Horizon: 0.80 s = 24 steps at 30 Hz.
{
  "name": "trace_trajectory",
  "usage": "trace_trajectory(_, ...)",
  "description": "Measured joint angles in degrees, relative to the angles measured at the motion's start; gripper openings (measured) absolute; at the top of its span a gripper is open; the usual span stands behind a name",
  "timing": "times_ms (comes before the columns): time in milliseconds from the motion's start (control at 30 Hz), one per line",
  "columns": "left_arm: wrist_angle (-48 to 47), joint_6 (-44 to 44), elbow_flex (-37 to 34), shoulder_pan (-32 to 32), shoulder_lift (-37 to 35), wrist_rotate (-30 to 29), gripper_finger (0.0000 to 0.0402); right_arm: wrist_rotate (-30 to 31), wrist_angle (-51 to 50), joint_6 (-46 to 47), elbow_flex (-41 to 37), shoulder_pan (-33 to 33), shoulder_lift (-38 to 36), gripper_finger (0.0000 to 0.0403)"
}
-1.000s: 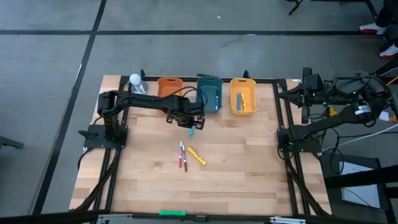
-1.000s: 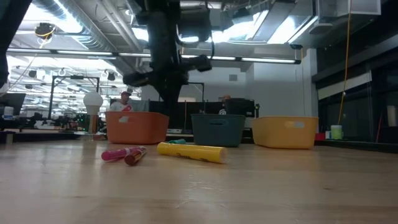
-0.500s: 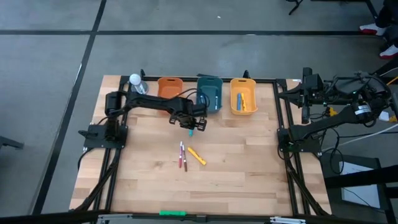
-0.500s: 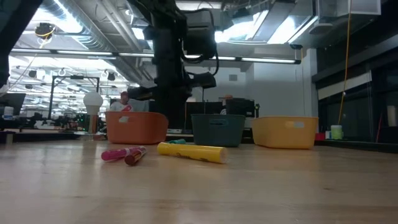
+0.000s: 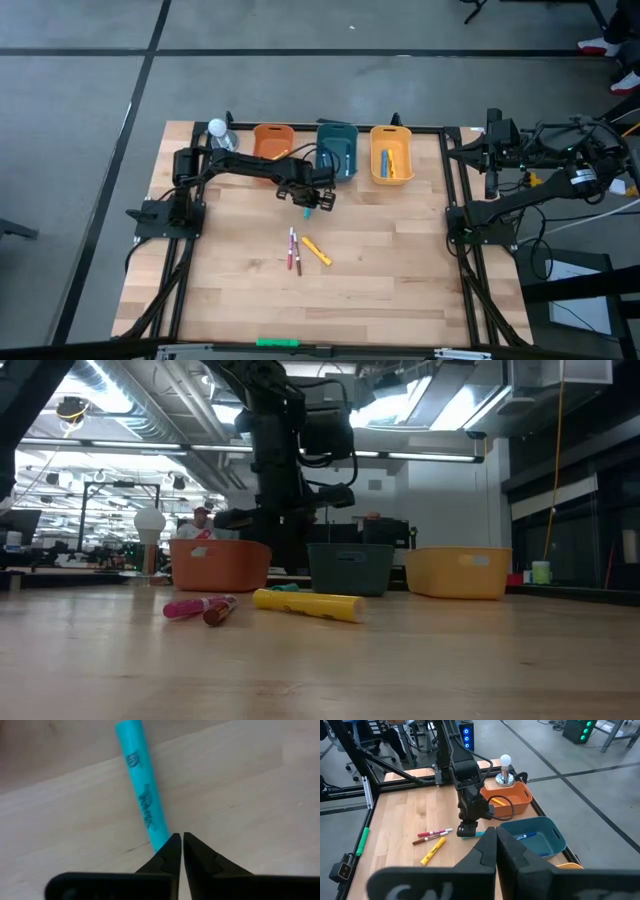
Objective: Pick & Place Markers
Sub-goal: Put the light blue highlighter pen into the yellow bin
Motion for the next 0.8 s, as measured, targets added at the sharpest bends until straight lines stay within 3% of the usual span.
trace_trajectory(500,-0.1,-0.4,0.0,0.6,0.1,0.7,0.0140,0.0,-0.3,0.0,0.0,0.0,0.0,0.0000)
trace_trajectory(800,-0.7,-0.9,0.0,0.6,2.5,1.0,0.0163,0.0,-0.3,0.0,0.0,0.0,0.0,0.0000)
